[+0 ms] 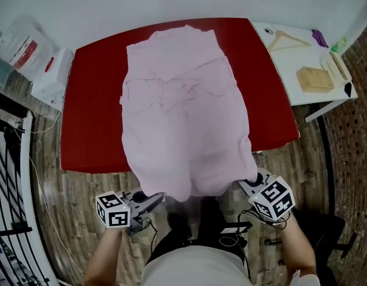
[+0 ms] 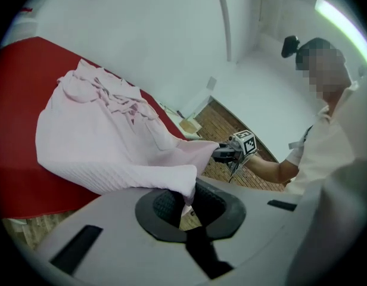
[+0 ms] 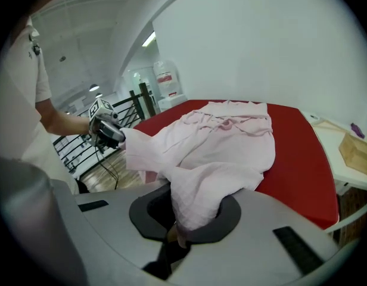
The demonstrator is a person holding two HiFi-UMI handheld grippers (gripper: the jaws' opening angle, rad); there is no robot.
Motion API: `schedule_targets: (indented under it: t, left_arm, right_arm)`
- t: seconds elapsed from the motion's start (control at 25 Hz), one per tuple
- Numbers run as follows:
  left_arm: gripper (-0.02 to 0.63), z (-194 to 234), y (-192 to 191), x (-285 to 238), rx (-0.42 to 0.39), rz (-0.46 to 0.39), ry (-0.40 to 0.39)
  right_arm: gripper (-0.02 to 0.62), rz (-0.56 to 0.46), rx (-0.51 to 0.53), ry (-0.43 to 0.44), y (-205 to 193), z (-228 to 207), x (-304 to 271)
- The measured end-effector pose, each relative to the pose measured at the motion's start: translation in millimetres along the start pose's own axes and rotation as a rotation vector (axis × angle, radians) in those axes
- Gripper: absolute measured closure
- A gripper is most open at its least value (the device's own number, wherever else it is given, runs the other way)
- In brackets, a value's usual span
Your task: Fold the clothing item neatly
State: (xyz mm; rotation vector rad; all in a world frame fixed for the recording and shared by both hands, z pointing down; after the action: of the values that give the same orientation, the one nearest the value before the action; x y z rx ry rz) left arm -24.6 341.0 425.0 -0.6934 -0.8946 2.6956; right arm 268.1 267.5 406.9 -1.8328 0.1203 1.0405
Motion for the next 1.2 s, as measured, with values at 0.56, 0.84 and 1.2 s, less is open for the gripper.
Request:
schedule_targets:
  t: [0.56, 0.84, 1.2]
  left_arm:
    - [0.595, -25, 115, 28, -0.126, -0.156, 0.084]
    - [0.595, -26, 148, 35, -0.175, -0.145, 0.111]
    - [0.595, -7, 210, 53, -0.272, -0.126, 0.083]
  right_arm:
    - [0.572, -0.061, 0.158, 0.149, 108, -72, 27]
    - [0.571, -0.049, 0.230, 0.179, 146, -93, 27]
    - [0.572, -0.061, 0.217, 0.201, 209, -116, 20]
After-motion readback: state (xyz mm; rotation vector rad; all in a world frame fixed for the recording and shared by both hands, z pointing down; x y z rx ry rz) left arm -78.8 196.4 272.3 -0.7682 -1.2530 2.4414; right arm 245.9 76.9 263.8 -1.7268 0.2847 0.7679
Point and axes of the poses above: the fingertips, and each gripper's own axes: x backward along the fingers, z to its left, y out of its top, the point moved 5 cm from there along x, backward along the fingers, and after that the axes turned 1 degree about x, right-handed, at the moved point
